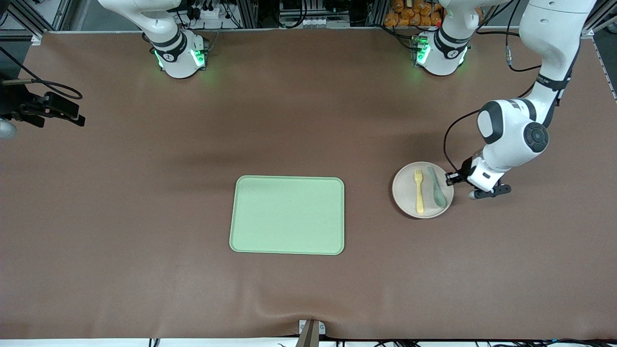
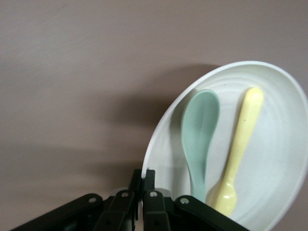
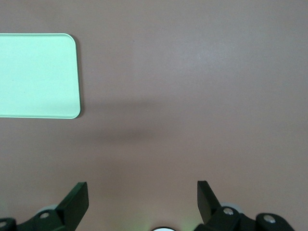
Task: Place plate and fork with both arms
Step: 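Slide the held plate with the left gripper onto the green tray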
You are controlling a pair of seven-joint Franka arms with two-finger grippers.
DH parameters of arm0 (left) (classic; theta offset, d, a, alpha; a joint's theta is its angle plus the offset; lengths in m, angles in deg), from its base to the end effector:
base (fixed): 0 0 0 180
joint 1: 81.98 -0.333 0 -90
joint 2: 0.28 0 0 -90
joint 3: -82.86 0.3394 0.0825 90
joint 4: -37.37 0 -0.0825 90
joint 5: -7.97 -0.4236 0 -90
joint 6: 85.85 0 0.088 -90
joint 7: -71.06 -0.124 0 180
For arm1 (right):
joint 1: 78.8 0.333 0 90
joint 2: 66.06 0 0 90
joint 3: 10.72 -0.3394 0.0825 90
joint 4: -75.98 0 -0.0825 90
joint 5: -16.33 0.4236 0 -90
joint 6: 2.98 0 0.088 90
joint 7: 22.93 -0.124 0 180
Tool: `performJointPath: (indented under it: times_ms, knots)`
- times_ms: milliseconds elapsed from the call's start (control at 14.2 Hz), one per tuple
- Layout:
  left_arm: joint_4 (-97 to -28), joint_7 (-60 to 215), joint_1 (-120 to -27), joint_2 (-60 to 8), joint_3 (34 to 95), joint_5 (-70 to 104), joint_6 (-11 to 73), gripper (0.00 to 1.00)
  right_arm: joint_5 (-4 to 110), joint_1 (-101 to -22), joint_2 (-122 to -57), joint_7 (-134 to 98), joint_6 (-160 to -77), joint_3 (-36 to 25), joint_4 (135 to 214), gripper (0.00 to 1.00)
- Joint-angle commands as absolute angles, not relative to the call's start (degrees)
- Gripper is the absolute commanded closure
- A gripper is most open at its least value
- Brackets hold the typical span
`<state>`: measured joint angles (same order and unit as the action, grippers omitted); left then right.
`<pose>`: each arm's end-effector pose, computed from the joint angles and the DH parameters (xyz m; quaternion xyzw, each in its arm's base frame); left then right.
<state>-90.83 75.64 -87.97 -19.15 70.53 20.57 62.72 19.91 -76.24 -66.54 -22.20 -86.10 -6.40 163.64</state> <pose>0.5758 -0.0644 0.1993 0.9921 0.0835 0.0049 0.0939 0.5828 -0.0094 0.6369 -0.9985 0.0066 0.0431 0.0318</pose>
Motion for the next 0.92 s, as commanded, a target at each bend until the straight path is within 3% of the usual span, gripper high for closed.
performJointPath:
  times_ms: [0, 282, 634, 846]
  knots:
    - [-85.6, 75.7, -87.3, -20.9, 67.1, 21.8, 62.6, 1.0, 19.7, -76.3, -66.4, -22.4, -86.0, -6.3, 163.8, 0.0]
    - [-76.1, 81.1, -84.8, -27.3, 61.8, 22.2, 62.6, 1.0, 19.8, -76.3, -66.7, -22.6, -85.9, -6.3, 163.6, 0.0]
    - [-58.4, 91.3, -71.6, -39.9, 62.1, 21.5, 61.5, 1.0, 20.3, -76.3, -66.9, -22.5, -85.9, -6.3, 163.1, 0.0]
    - [-52.8, 92.7, -65.8, -45.1, 64.6, 21.2, 60.8, 1.0, 20.3, -76.3, -67.6, -22.2, -85.8, -6.3, 163.2, 0.0]
